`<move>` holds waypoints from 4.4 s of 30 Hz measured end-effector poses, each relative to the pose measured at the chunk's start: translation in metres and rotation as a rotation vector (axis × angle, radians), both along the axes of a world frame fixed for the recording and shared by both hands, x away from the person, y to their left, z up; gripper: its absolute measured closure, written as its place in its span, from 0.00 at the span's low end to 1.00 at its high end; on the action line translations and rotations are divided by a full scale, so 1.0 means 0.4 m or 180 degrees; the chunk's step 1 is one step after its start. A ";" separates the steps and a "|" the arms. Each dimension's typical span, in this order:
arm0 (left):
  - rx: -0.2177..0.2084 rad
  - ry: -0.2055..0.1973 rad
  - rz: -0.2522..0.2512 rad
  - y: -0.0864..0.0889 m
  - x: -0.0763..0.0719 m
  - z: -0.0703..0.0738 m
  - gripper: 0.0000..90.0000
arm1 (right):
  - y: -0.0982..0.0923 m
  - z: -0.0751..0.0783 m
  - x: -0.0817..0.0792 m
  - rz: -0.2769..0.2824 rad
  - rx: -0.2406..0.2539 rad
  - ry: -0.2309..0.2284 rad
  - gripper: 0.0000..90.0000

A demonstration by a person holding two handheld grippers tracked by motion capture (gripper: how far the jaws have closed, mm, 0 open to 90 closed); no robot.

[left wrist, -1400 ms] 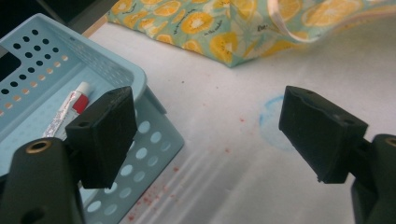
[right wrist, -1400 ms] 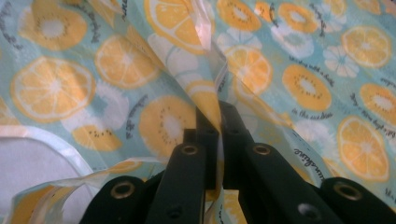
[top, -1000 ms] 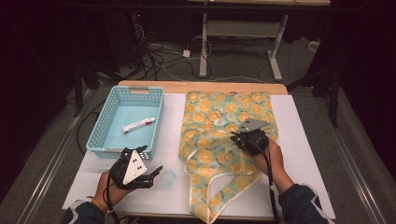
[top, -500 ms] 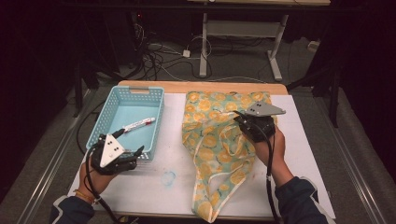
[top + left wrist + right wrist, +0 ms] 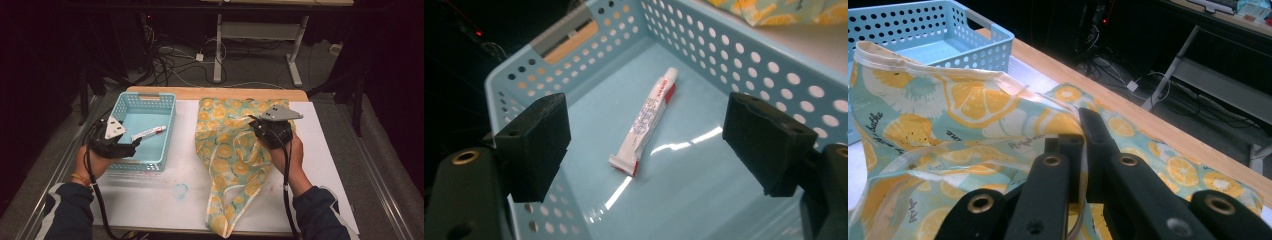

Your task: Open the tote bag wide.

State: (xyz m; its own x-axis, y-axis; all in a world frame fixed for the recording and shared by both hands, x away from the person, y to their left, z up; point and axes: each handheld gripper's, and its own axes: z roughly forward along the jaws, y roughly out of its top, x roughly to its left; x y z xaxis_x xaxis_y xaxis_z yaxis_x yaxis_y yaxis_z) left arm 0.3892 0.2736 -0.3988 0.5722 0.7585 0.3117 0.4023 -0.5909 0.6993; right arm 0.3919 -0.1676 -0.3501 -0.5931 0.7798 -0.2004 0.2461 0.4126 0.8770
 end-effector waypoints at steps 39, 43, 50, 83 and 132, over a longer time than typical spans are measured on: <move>0.0471 0.1553 -0.0049 -0.052 0.270 -0.130 0.78 | 0.062 0.025 -0.035 0.0449 -0.0011 0.0233 1.00; 0.0322 0.1306 -0.0020 -0.034 0.250 -0.098 0.78 | 0.097 0.031 -0.046 0.0520 -0.0020 0.0256 1.00; -0.0026 0.0806 -0.0101 -0.016 0.171 -0.045 0.78 | 0.148 0.043 -0.031 0.0440 -0.0113 0.0184 1.00; -0.0854 -0.0219 -0.1391 -0.255 -0.164 0.085 0.78 | 0.132 0.009 0.067 0.0111 -0.0105 0.0225 1.00; -0.0500 0.0416 -0.0652 -0.469 0.053 -0.105 0.73 | 0.134 0.056 -0.033 0.0464 0.0303 0.0055 1.00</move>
